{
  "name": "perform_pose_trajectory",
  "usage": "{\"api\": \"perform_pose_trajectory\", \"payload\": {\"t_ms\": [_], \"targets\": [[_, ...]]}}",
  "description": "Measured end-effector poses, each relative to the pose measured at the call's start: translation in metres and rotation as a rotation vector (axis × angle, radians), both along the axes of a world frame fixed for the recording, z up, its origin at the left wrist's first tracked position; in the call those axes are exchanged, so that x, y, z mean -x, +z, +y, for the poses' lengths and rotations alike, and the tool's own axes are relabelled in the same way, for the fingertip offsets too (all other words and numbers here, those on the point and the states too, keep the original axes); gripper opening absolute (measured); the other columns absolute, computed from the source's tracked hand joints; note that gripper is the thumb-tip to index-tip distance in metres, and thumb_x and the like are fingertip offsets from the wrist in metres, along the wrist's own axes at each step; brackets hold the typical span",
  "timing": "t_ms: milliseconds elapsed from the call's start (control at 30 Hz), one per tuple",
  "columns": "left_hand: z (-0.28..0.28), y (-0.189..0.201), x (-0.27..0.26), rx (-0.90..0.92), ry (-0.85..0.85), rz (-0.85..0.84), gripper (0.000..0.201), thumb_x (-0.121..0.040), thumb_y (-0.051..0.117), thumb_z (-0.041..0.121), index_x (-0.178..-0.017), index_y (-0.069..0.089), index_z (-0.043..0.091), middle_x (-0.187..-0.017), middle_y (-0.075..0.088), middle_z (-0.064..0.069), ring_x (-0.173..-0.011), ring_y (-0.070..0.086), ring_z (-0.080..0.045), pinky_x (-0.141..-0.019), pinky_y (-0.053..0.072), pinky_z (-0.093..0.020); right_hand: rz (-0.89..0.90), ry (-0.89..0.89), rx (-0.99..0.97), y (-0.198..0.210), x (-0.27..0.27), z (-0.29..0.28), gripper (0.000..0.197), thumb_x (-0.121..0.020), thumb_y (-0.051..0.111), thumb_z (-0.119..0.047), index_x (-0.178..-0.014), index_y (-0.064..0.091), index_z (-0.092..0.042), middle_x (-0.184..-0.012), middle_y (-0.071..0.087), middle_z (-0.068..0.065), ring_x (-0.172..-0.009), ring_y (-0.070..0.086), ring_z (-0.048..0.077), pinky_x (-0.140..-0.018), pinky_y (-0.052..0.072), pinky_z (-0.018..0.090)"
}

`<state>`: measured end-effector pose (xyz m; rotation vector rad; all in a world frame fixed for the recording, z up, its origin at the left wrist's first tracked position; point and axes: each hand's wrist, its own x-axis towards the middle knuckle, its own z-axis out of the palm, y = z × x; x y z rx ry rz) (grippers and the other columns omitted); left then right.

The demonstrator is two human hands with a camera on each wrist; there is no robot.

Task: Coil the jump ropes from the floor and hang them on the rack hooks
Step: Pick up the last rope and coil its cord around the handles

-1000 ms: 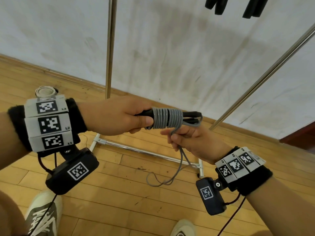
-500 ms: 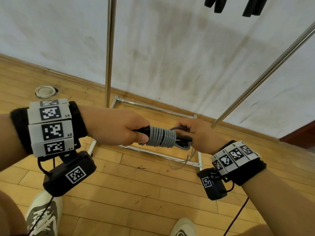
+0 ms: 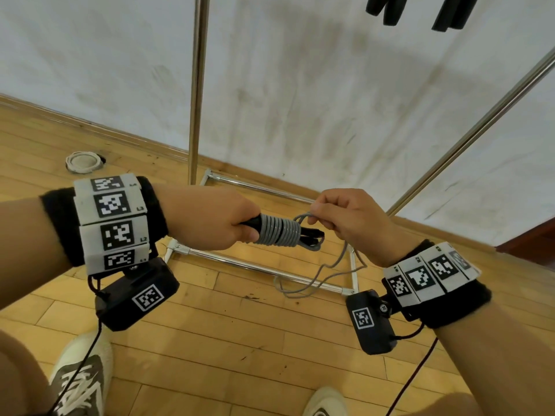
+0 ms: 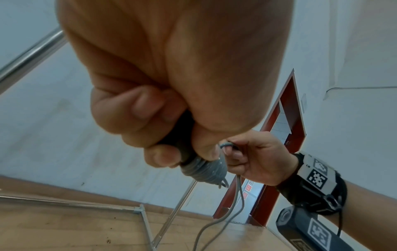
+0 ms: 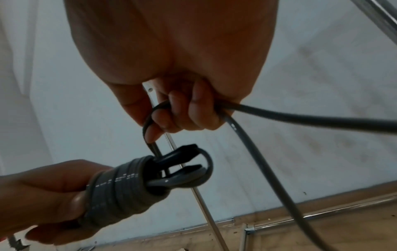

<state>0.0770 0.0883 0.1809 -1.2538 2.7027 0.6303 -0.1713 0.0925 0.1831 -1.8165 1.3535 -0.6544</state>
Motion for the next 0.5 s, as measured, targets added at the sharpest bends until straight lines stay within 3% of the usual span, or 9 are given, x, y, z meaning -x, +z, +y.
{"api": "perform_pose_trajectory", "payload": {"t_ms": [133, 267, 367, 500], "targets": [[-0.006, 0.003, -0.003, 0.054, 0.078, 0.049, 0.022, -0.101, 0.044, 0.040, -0.081, 0.047, 0.032, -0.067, 0.055, 0.007, -0.052, 0.048, -0.006, -0.051, 0.033, -0.016, 0.005, -0.006, 0.066, 0.004, -0.001, 0.005, 0.020, -0.094, 0.061, -0.015, -0.077, 0.068, -0.007, -0.057, 0.056, -0.006, -0.046, 0.039, 0.004, -0.047, 0.033, 0.016], [-0.012, 0.005, -0.006, 0.091, 0.160, 0.180, 0.019, -0.101, 0.044, 0.036, -0.085, 0.051, 0.027, -0.072, 0.057, 0.003, -0.057, 0.051, -0.010, -0.054, 0.036, -0.020, -0.033, 0.000, 0.086, 0.006, -0.003, 0.011, 0.010, -0.094, 0.060, -0.009, -0.093, 0.070, -0.011, -0.065, 0.063, -0.004, -0.051, 0.047, 0.009, -0.050, 0.040, 0.022], [-0.015, 0.008, -0.011, 0.102, 0.228, 0.283, 0.017, -0.100, 0.044, 0.035, -0.089, 0.053, 0.025, -0.072, 0.057, 0.003, -0.058, 0.053, -0.012, -0.054, 0.040, -0.025, -0.127, -0.019, 0.089, 0.004, -0.002, 0.013, 0.017, -0.096, 0.057, -0.004, -0.105, 0.069, -0.010, -0.071, 0.067, -0.002, -0.056, 0.053, 0.008, -0.053, 0.044, 0.019], [-0.015, 0.010, -0.013, 0.093, 0.267, 0.379, 0.018, -0.099, 0.046, 0.034, -0.089, 0.054, 0.022, -0.069, 0.057, 0.004, -0.054, 0.051, -0.008, -0.052, 0.040, -0.025, -0.229, -0.037, 0.077, -0.003, -0.003, 0.018, 0.016, -0.098, 0.056, -0.009, -0.101, 0.072, -0.010, -0.071, 0.069, 0.003, -0.058, 0.058, 0.013, -0.053, 0.047, 0.023]]}}
